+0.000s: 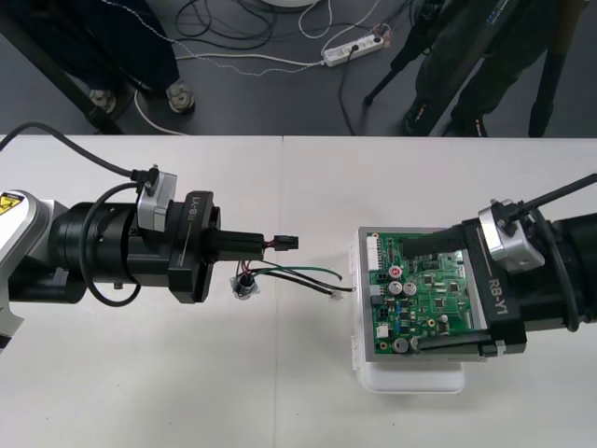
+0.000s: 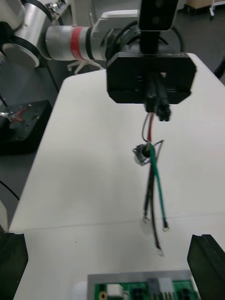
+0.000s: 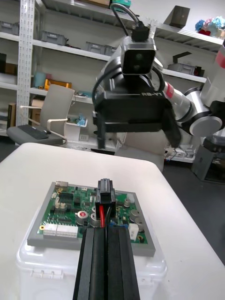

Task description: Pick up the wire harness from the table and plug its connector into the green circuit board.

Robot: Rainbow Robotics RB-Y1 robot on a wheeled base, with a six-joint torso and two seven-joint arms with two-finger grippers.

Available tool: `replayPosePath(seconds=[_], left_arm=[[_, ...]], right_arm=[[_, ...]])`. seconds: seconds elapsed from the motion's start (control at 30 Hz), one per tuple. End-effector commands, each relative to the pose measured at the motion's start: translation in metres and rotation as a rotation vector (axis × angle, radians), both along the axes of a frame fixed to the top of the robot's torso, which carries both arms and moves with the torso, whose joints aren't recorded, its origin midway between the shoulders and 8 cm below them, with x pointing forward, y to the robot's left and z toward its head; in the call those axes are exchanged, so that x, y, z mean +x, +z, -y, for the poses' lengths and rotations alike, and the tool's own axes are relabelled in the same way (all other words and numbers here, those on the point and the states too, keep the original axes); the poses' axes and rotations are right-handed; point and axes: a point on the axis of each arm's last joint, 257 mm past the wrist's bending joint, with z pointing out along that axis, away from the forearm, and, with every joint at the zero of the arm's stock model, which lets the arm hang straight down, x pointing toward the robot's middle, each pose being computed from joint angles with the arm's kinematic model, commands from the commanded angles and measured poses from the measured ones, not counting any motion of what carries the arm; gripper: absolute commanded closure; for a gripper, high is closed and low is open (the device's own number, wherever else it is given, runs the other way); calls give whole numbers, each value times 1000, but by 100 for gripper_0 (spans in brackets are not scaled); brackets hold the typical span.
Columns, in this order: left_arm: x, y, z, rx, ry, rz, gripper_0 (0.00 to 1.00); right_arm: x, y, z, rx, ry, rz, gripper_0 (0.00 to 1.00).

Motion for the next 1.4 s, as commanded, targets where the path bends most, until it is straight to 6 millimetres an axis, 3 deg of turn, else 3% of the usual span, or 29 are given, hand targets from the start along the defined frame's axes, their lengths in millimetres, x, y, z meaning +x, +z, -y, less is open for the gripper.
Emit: replayPosePath(seconds=[0.03, 0.5, 0.83, 1.17, 1.4], left_arm=[[-6, 5, -17, 24, -69, 117, 100], [4, -33, -35, 65, -64, 149, 100], [8, -61, -35, 81, -64, 168, 100], [15, -83, -30, 85, -65, 197, 100], [18, -105, -20, 82, -67, 179, 100]], right_arm=[[30, 15, 20, -64, -101, 83, 0], [79, -19, 75, -332, -251, 220, 0], [112, -33, 129, -584, -287, 406, 0], [130, -43, 171, -786, -274, 537, 0], [122, -82, 190, -862, -239, 442, 0]])
